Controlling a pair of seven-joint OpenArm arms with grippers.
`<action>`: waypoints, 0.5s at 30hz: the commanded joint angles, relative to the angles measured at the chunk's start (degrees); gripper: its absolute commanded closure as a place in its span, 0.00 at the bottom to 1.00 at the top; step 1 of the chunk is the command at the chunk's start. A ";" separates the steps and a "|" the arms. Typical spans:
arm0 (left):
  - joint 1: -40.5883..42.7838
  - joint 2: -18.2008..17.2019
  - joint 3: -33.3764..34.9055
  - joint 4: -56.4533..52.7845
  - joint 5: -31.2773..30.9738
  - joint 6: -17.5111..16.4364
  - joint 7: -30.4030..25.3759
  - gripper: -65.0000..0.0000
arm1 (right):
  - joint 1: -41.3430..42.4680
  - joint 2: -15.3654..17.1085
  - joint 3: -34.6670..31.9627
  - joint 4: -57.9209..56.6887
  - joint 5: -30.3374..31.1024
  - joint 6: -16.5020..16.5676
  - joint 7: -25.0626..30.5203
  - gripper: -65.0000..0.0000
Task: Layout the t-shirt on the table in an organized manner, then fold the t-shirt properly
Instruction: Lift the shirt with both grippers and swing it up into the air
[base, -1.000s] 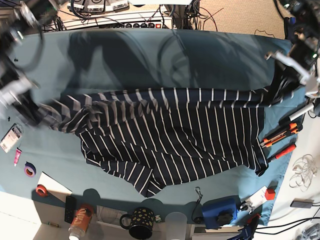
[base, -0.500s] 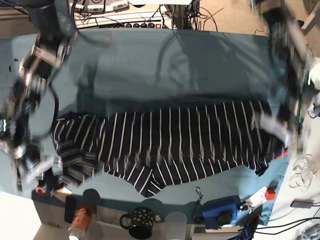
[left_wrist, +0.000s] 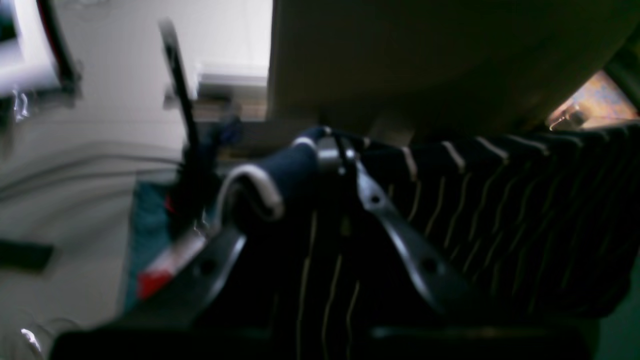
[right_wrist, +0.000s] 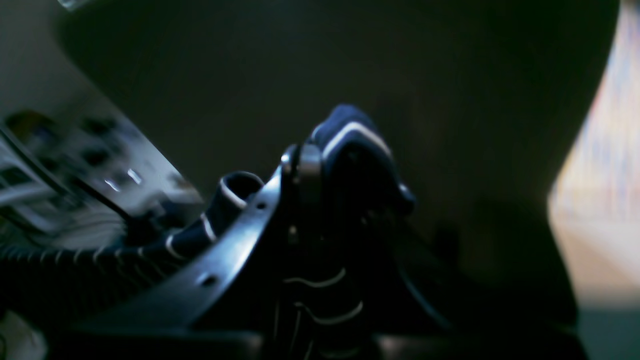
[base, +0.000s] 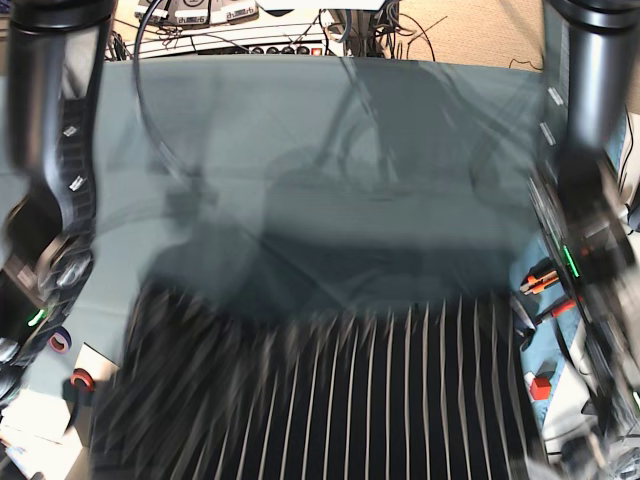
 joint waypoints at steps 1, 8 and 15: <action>-4.57 -1.20 -0.02 0.20 -1.09 -0.04 0.04 1.00 | 0.34 0.72 0.07 0.22 -0.17 -0.24 -1.64 1.00; -11.85 -8.26 0.00 -0.20 -10.54 -0.15 10.47 1.00 | 0.34 2.03 0.07 2.38 5.07 -0.04 -7.39 1.00; -6.62 -12.15 -0.02 -0.20 -22.32 -3.17 19.21 1.00 | 0.34 2.58 0.07 6.10 9.79 -0.04 -17.97 1.00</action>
